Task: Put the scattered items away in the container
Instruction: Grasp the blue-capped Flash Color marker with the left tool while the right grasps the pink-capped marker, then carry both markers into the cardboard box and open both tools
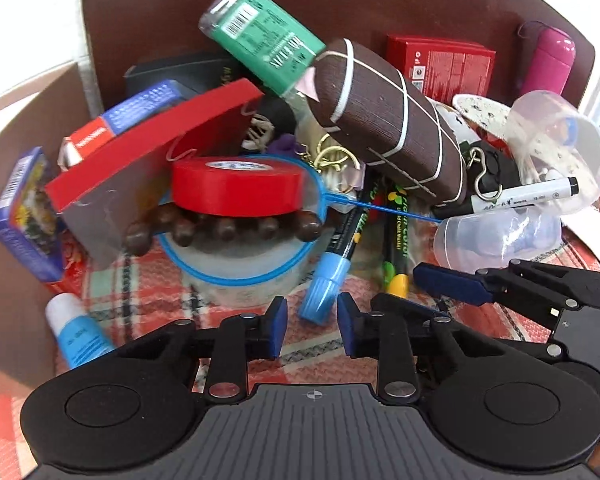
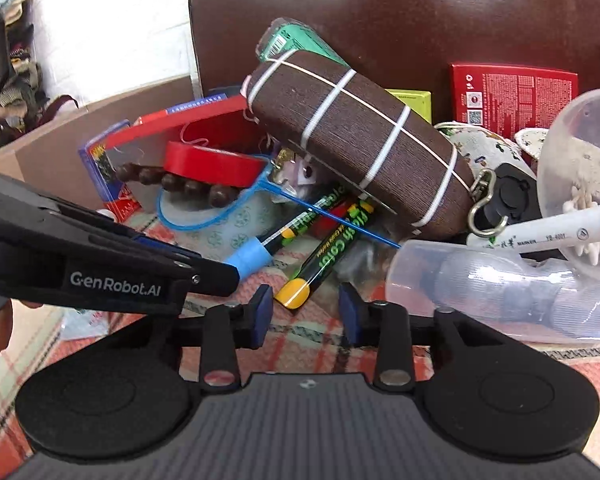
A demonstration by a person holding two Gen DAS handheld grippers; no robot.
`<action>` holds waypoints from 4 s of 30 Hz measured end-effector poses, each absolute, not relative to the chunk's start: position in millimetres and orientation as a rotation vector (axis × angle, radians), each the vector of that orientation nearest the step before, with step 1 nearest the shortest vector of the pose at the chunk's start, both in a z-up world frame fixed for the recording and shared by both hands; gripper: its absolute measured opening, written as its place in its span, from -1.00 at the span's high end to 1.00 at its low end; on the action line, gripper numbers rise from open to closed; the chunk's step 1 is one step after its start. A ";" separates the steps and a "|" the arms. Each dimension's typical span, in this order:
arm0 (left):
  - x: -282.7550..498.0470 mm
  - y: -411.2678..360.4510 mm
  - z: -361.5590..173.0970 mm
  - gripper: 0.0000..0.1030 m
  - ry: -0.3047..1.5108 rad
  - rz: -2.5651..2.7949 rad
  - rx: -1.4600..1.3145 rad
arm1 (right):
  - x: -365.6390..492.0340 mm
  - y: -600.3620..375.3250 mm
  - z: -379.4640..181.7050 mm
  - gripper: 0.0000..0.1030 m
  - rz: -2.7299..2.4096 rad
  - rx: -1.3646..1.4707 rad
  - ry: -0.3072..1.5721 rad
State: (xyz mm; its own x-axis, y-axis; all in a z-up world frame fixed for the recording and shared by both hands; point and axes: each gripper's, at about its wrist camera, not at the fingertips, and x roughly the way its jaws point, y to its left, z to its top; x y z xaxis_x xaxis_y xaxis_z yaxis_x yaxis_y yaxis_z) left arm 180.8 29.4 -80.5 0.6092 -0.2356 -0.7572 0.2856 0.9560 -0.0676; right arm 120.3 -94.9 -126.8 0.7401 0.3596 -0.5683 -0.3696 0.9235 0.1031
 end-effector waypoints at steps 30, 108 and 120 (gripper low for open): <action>81.6 1.2 -75.8 0.15 0.999 -0.262 -0.029 | 8.3 -145.1 -90.8 -0.06 0.466 -0.060 0.761; 104.4 221.3 58.7 0.79 0.634 0.077 -0.107 | 102.9 74.7 41.5 0.65 0.889 -0.025 0.582; 193.3 299.3 42.5 0.78 0.669 0.207 -0.170 | 174.7 177.0 25.8 0.65 0.845 -0.148 0.586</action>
State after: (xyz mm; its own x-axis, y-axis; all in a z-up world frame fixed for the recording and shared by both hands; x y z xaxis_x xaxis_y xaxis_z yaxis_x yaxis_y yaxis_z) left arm 193.3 299.3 42.5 0.7654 0.1350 -0.6292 -0.2435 0.9658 -0.0891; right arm 174.7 177.0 25.8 0.5174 0.6613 -0.5431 -0.7403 0.6643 0.1035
